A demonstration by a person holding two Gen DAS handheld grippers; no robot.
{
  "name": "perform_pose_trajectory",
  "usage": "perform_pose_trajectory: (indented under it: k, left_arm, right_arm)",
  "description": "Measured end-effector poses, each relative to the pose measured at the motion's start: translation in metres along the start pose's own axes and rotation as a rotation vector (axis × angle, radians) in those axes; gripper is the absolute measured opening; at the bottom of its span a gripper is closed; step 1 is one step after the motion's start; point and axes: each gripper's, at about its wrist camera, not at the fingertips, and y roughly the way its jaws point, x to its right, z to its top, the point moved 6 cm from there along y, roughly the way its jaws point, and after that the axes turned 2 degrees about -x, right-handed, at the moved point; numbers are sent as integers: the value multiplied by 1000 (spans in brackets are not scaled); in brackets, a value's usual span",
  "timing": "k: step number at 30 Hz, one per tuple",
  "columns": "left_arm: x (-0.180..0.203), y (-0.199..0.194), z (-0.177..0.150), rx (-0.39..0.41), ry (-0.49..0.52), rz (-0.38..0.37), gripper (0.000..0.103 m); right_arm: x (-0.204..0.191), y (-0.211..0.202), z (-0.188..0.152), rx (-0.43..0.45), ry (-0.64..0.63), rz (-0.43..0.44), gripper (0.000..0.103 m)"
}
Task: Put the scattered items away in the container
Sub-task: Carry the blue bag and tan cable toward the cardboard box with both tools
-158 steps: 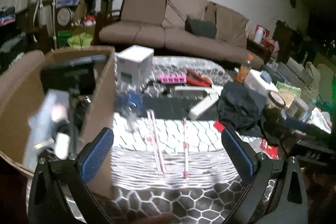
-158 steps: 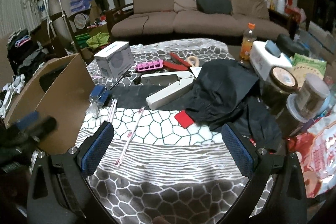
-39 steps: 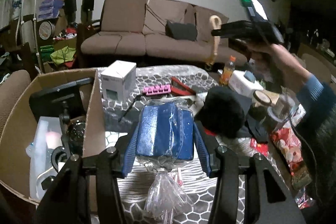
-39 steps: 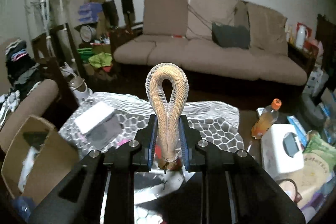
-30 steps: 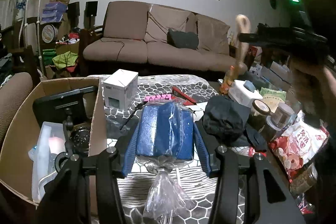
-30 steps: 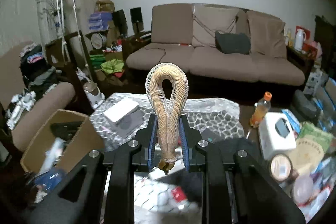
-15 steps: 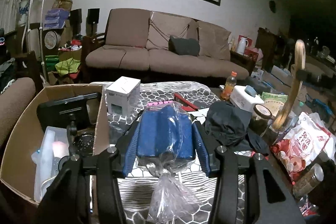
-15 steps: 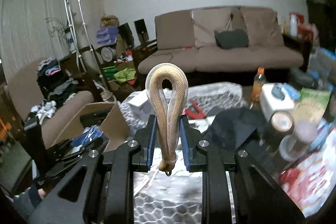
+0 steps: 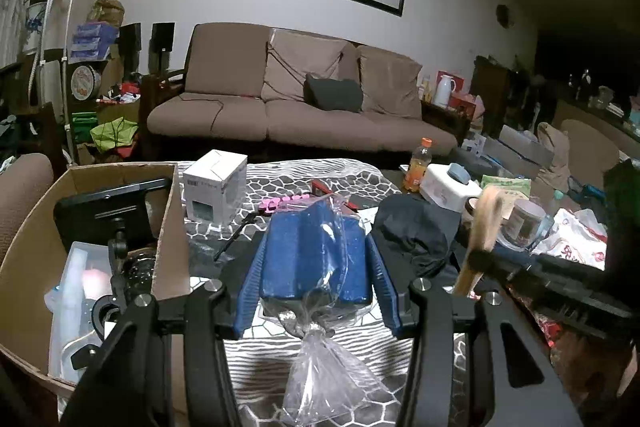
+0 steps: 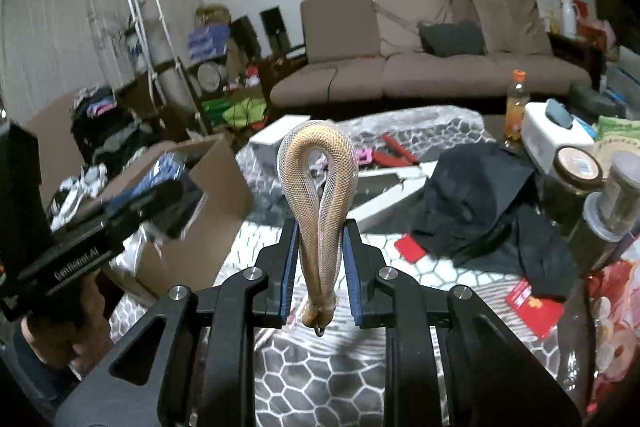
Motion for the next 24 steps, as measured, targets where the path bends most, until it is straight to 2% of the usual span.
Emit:
perform_pose_trajectory:
  k: [5,10,24]
  left_arm:
    - [1,1,-2,-11,-3,-13,49]
    - [0,-3,0,-3,0,-4,49]
    - [-5,-18,7,-20,-5,65,49]
  right_arm:
    - [-4,4,-8,-32,1,28,21]
    - [-1,-1,-7,-16,23,32,21]
    - [-21,-5,-2,-14,-1,46,21]
